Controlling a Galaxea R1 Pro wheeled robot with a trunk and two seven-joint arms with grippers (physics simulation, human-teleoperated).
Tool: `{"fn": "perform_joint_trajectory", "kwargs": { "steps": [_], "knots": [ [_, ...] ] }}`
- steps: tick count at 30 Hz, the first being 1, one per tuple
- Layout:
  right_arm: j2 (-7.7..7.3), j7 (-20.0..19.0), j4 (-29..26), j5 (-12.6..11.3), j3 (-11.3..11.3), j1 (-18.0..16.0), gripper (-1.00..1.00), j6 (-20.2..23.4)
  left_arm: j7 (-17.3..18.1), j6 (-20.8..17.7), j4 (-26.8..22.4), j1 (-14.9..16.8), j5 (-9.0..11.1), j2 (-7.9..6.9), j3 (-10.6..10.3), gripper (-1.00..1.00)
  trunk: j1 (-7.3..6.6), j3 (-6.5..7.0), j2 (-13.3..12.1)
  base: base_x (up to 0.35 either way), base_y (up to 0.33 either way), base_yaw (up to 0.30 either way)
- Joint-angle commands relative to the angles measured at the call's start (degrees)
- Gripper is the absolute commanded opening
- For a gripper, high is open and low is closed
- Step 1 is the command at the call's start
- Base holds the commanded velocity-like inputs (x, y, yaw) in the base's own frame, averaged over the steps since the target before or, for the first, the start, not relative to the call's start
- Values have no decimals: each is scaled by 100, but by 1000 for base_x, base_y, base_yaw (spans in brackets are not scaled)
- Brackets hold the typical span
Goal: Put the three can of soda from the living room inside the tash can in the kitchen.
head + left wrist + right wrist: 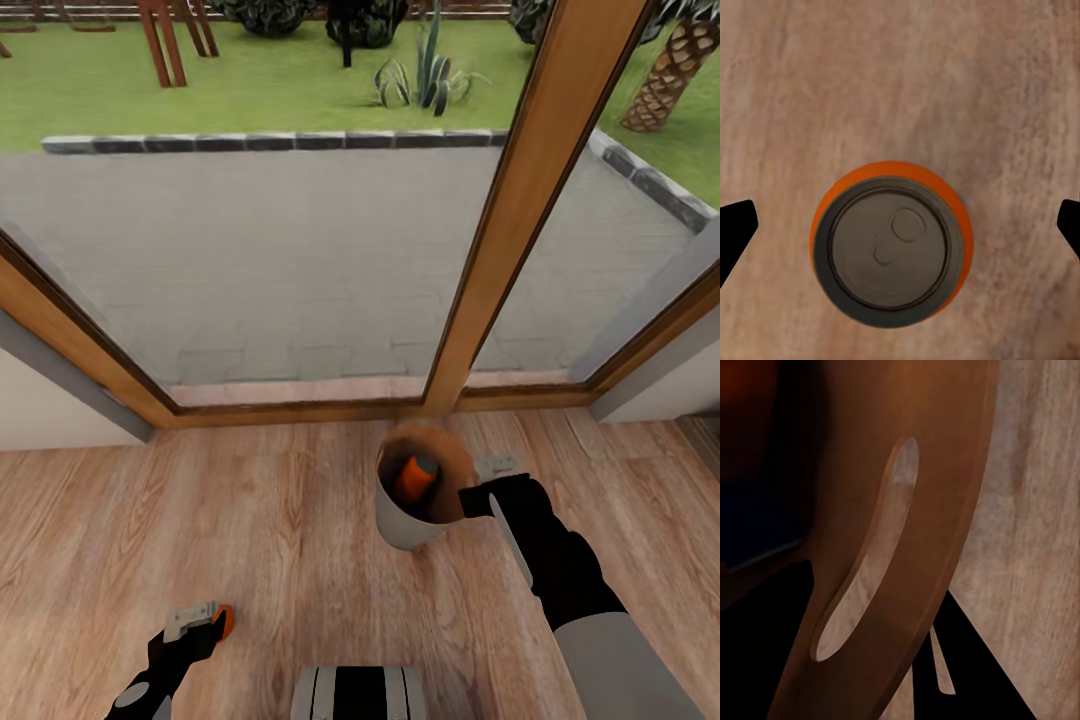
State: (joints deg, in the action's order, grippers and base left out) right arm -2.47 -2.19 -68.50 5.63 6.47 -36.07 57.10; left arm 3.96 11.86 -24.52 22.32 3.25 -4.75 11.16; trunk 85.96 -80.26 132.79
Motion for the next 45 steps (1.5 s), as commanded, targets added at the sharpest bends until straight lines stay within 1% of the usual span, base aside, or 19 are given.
{"fn": "perform_joint_trajectory", "kwargs": {
  "steps": [1, 9, 13, 19, 27, 31, 44, 45],
  "knots": [
    [1, -39, -2, -89, 3, -3, -100, -6, 0, 0, 0, 0, 0, 0, 0, 100, 22, -18, 42, 0, 0, 0],
    [1, -37, 1, -89, 3, -2, -100, -6, 0, 0, 0, 0, 0, 0, 0, 100, 198, -162, 363, 0, 0, 0],
    [1, -36, 1, -89, 3, -4, -100, -6, 0, 0, 0, 0, 0, 0, 0, 100, 198, -162, 363, 0, 0, 0],
    [1, -38, -2, -89, 3, -3, -100, -6, 0, 0, 0, 0, 0, 0, 0, 100, 329, -269, 603, 0, 0, 0],
    [1, -38, 3, -89, 3, -2, -100, -6, 0, 0, 0, 0, 0, 0, 0, 100, 329, -269, 603, 0, 0, 0],
    [1, -39, 1, -89, 3, -3, -100, -6, 0, 0, 0, 0, 0, 0, 0, 100, 417, -341, 764, 0, 0, 0],
    [1, -36, 1, -89, 3, -3, -100, -6, 0, 0, 0, 0, 0, 0, 0, 100, 417, -341, 764, 0, 0, 0],
    [1, -38, 2, -89, 3, -2, -100, -6, 0, 0, 0, 0, 0, 0, 0, 100, 439, -359, 804, 0, 0, 0]
  ]
}}
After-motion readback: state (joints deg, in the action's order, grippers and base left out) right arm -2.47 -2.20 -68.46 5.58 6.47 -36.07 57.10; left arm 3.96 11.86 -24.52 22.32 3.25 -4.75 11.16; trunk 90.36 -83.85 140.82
